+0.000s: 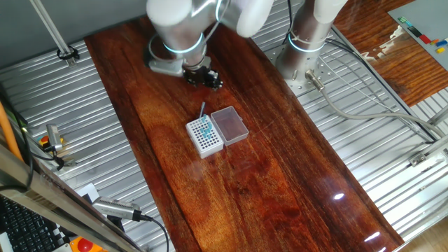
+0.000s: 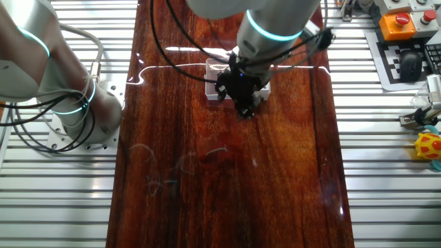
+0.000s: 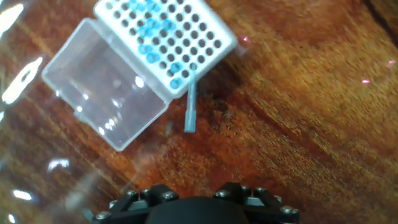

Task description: Insert a medium pipette tip into the holder for medium pipette tips

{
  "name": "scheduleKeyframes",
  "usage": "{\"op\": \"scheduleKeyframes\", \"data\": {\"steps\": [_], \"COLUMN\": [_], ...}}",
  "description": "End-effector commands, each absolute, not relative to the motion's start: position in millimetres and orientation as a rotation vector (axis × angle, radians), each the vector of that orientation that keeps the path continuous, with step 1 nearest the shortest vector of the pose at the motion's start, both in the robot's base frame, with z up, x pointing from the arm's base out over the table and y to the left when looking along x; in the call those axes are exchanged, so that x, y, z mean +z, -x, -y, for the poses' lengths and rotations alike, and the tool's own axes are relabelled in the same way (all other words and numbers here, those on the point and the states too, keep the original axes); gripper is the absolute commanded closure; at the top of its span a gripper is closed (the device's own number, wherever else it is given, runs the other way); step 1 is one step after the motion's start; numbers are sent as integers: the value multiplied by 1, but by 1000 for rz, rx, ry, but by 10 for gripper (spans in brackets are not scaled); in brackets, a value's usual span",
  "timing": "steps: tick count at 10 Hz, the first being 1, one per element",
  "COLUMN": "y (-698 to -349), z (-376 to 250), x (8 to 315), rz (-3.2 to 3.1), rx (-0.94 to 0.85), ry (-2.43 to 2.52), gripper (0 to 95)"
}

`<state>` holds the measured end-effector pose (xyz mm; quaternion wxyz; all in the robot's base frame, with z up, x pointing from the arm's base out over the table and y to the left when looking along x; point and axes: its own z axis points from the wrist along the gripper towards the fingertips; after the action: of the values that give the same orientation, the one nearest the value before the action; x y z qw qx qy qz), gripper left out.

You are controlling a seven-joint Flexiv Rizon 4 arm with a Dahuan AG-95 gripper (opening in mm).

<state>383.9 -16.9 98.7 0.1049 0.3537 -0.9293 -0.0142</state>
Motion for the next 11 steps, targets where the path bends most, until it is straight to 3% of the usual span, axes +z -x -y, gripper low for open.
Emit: {"op": "scheduleKeyframes", "data": {"steps": [1, 8, 9, 10, 11], "y": [-383, -386, -384, -384, -384], "z": [17, -4, -12, -12, -12], "x": [100, 101, 100, 100, 100], "rz": [2860, 2928, 2933, 2938, 2938], "rx": [-90, -169, -160, -157, -153], "ry": [-842, -747, -726, -708, -705], "gripper": [570, 570, 380, 380, 570]}}
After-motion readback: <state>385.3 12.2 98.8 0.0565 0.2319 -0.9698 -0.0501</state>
